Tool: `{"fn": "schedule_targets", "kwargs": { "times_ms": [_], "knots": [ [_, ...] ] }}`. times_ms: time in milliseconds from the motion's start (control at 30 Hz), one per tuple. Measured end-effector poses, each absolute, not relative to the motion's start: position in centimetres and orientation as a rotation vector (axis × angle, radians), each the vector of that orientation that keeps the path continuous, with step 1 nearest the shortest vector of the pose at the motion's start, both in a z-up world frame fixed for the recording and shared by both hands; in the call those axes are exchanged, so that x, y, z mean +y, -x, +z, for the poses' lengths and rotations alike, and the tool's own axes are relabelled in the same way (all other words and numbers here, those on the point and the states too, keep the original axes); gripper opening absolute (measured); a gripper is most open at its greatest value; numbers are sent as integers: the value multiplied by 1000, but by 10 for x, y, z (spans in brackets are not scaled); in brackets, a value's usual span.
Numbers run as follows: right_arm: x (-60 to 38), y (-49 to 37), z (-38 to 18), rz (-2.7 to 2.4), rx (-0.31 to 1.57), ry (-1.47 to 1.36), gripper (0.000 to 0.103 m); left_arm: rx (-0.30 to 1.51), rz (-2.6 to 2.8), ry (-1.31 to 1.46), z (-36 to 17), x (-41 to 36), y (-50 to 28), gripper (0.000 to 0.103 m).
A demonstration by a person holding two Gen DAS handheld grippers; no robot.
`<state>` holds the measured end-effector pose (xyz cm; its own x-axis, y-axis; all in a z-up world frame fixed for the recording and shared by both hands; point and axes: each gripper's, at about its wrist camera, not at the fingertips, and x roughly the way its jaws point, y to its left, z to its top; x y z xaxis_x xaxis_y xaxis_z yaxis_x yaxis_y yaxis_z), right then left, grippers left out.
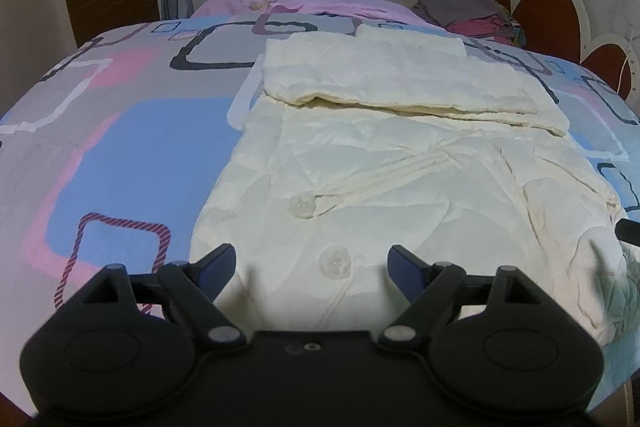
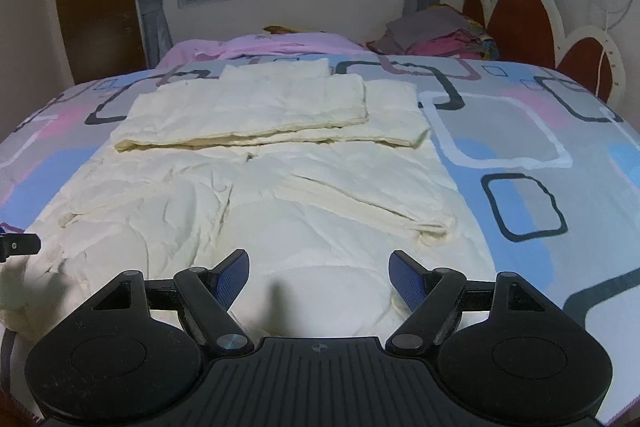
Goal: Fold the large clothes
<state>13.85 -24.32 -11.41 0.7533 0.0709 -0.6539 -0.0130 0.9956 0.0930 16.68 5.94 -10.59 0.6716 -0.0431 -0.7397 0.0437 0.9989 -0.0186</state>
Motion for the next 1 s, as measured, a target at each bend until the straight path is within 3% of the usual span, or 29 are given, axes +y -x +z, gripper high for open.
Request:
{"fn": "schedule_targets", "kwargs": {
  "times_ms": [1000],
  "knots": [
    [-268,-99,-140,-89,793,-88,76,943,-30,139,-147,128,-146,80]
  ]
}}
